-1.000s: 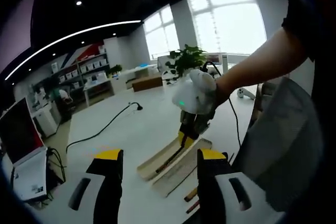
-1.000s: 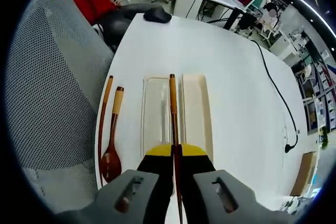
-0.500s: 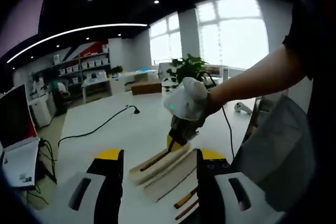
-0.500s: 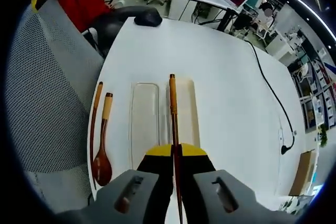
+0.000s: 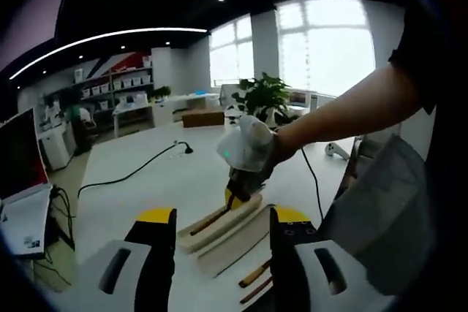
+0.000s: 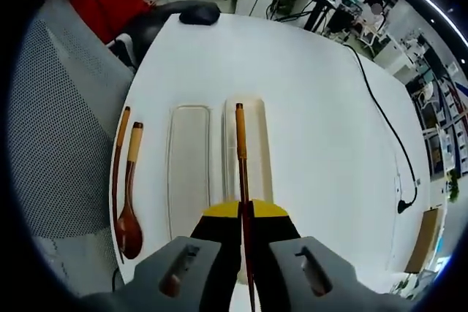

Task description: Arrange the utensils inside the cutlery case until each visible utensil rests in its matching compartment.

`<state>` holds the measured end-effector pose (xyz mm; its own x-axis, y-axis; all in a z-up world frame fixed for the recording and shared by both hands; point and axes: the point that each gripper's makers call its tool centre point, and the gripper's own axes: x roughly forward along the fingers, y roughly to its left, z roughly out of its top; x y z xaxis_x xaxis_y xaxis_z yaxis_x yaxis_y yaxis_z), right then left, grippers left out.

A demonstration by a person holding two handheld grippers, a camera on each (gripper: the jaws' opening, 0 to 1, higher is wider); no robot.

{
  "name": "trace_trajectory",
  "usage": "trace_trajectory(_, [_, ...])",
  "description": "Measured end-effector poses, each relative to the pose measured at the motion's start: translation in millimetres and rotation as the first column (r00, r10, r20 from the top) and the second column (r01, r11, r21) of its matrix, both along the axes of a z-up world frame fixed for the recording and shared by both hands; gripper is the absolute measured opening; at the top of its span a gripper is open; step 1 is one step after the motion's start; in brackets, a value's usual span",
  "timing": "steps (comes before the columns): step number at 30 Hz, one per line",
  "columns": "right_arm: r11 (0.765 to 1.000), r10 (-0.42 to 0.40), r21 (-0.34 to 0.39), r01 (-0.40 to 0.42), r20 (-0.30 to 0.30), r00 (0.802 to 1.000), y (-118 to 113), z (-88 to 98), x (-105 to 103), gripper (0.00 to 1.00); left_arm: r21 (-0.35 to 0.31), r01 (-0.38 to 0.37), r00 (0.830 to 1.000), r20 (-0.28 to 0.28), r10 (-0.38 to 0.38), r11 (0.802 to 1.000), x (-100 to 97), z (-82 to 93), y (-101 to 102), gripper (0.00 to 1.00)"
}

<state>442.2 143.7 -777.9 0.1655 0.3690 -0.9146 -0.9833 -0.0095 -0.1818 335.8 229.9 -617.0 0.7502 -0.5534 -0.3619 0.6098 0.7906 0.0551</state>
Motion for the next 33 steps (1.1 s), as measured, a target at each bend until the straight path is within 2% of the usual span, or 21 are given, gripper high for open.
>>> trace_trajectory(5, [1.0,0.002,-0.007,-0.002,-0.01,1.0,0,-4.6,0,0.0,-0.01,-0.008,1.0,-0.016,0.008,1.0,-0.4,-1.3,1,0.52])
trace_trajectory(14, [1.0,0.02,-0.019,-0.021,-0.024,1.0,5,-10.3,-2,0.0,-0.005,-0.015,1.0,-0.002,0.015,1.0,0.0,0.5,3,0.52])
trace_trajectory(24, [0.999,0.033,-0.027,-0.034,-0.025,0.999,15,-18.2,0,0.0,-0.008,-0.017,1.0,-0.013,0.017,1.0,-0.3,-1.1,3,0.52])
trace_trajectory(30, [0.999,0.018,-0.029,-0.02,-0.04,0.999,17,-23.8,3,0.0,-0.007,-0.013,1.0,-0.019,0.013,1.0,-0.9,-2.2,3,0.52])
trace_trajectory(33, [1.0,0.005,-0.016,-0.006,-0.069,0.998,21,-26.0,2,0.0,-0.004,-0.01,1.0,-0.02,0.01,1.0,-1.0,-2.8,3,0.51])
